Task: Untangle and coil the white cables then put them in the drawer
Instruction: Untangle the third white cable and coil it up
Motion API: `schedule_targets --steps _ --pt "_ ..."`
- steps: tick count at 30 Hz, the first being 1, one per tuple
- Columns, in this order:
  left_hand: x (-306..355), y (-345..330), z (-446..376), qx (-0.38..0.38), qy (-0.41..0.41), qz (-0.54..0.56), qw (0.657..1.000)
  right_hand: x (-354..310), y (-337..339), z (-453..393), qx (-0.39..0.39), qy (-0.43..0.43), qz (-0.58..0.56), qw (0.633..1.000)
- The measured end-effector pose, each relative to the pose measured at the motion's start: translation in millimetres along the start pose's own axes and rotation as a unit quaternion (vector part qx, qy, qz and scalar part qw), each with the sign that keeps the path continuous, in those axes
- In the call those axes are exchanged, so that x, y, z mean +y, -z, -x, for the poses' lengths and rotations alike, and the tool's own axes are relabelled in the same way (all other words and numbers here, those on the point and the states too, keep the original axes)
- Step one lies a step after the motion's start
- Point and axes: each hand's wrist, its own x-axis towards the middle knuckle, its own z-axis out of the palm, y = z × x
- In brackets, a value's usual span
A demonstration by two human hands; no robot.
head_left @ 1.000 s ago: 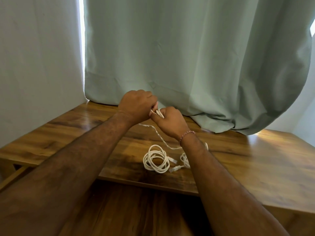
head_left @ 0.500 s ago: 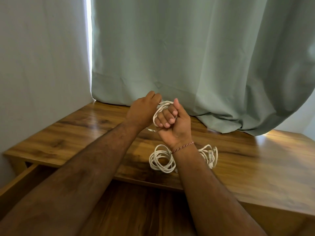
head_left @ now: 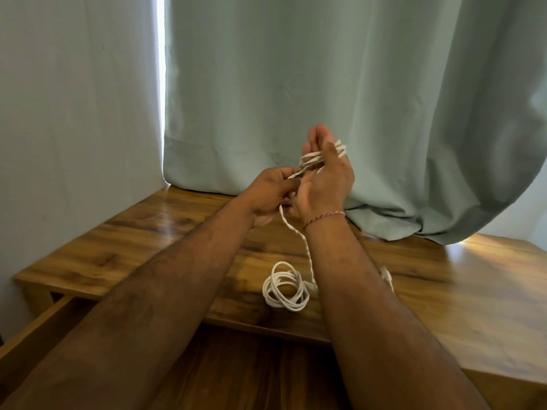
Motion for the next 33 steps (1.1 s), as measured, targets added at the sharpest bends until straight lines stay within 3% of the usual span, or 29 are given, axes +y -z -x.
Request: schedule_targets --steps 2,4,7,8,9,11,12,13,15,17,21,23,25,28,30,31,32,33 --pt "5.8 -5.4 3.8 -0.017 -0.002 0.050 0.999 -3.7 2.9 -5.5 -0.045 0.081 0.203 0.975" --pt "11.7 -5.5 5.2 0.011 -0.002 0.042 0.999 -8.6 15.4 -12.8 -0.127 0.195 0.429 0.873" --pt "23.4 3.7 -0.4 0.111 0.015 0.038 0.993 -16.1 39.4 -29.9 -0.214 0.317 0.613 0.691" --pt "26.8 9.3 -2.3 0.140 0.011 0.029 0.990 -18.9 44.8 -35.3 -0.202 0.323 0.640 0.667" --pt "30.1 15.4 -3.1 0.159 0.006 0.000 0.987 -22.7 46.9 -39.3 -0.173 0.298 0.642 0.685" --pt "32.1 26.3 -3.9 0.164 -0.004 -0.095 0.982 -32.1 37.3 -37.3 -0.099 0.125 0.529 0.834" --pt "32.2 29.4 -4.5 0.163 -0.010 -0.141 0.976 -37.1 29.5 -34.0 -0.076 0.019 0.445 0.892" --pt "31.4 29.9 -4.8 0.169 -0.018 -0.178 0.969 -41.1 22.3 -29.2 -0.074 -0.083 0.365 0.925" --pt "30.0 27.8 -8.3 0.199 -0.047 -0.254 0.945 -45.0 10.9 -17.5 -0.106 -0.230 0.251 0.934" --pt "28.7 24.9 -11.5 0.223 -0.074 -0.364 0.901 -40.6 6.0 -8.3 -0.147 -0.287 0.142 0.936" --pt "18.7 13.2 -6.5 0.209 -0.101 -0.531 0.815 -35.9 -8.9 -2.3 -0.082 -0.238 -0.070 0.965" --pt "11.5 6.6 -2.8 0.185 -0.126 -0.562 0.797 -34.4 -8.9 -8.4 -0.046 -0.185 -0.147 0.971" --pt "8.2 1.3 0.7 0.172 -0.150 -0.575 0.786 -32.2 -5.5 -14.0 -0.048 -0.140 -0.140 0.979" --pt "8.1 -3.3 2.1 0.165 -0.194 -0.604 0.755 -25.2 -0.4 -19.2 -0.040 -0.079 -0.052 0.995" --pt "5.9 -9.2 2.9 0.171 -0.213 -0.624 0.732 -21.1 2.4 -22.5 -0.030 -0.025 0.078 0.996" --pt "4.7 -11.7 1.9 0.175 -0.213 -0.630 0.726 -20.2 4.9 -24.2 -0.039 0.031 0.201 0.978" --pt "3.9 -13.8 0.8 0.182 -0.208 -0.626 0.729 -19.7 10.0 -26.0 -0.061 0.100 0.346 0.931" --pt "4.2 -15.5 -1.1 0.190 -0.197 -0.613 0.741 -19.3 16.0 -28.8 -0.091 0.164 0.475 0.860"
